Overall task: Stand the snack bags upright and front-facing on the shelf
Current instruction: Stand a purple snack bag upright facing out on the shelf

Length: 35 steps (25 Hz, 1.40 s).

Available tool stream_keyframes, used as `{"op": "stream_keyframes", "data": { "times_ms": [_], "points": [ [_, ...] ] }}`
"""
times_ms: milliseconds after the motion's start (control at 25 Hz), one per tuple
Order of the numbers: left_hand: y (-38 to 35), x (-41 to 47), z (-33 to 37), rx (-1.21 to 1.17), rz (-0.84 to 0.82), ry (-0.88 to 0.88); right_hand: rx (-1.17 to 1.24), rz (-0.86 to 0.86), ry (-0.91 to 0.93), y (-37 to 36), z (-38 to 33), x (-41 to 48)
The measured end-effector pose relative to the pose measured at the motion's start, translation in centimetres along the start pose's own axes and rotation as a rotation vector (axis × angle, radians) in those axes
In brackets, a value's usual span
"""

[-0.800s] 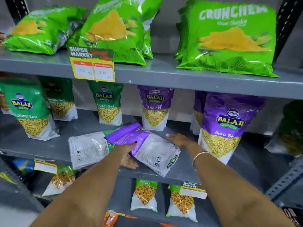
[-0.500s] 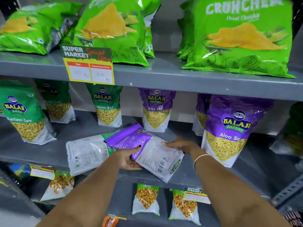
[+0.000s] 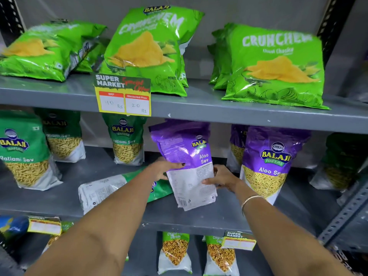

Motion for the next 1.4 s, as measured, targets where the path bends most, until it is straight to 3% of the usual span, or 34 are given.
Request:
{"op": "stream_keyframes", "data": {
  "times_ms": [240,400,600,720,840,1000,1080,1200,1400],
  "points": [
    [-0.2,1.2,1.8,0.23,0.045,-0.139,0.068,0.297,0.085,-1.0,2.4,0.1],
    [0.1,1.3,-0.1,0.243,-0.024,0.019,0.04,0.297,0.028,-0.8,3.0,1.4],
    [0.8,1.4,-2.1,0.3,-0.024,0.137,0.109,0.331,-0.203,-0.1,4.8,1.2],
    [0.0,1.2,-2.7,0.293,-0.158,0.155,0.419,0.221,-0.182,-1.6,5.6,2.0],
    [0.6,2.3,-2.5,0.473,-0.035,0.088,0.491,0.054,-0.14,-2.3,5.5,2.3],
    [-1.5,3.9,-1.9,0.479,-0.03,-0.063,0.239,-0.268,-0.109,-3.4,4.4,1.8],
    [-1.8,4.3,-1.9,0.472,0.023,-0.064,0.091,-0.328,-0.084,-4.0,3.9,1.8],
    [-1.8,4.6,-1.8,0.517,0.1,-0.054,0.127,-0.307,0.036,-5.2,2.3,1.8],
    [-1.4,4.5,-1.6,0.568,0.09,-0.009,0.221,-0.058,0.145,-2.6,3.0,2.1]
  ]
}}
Point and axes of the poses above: each hand's wrist, its own x-axis towards the middle knuckle, its own y-axis out of the back of the hand, z = x × y, the point moved 8 cm from there along x, towards the middle knuckle, and after that the axes turned 14 degrees about -z, right-handed, at the moved point
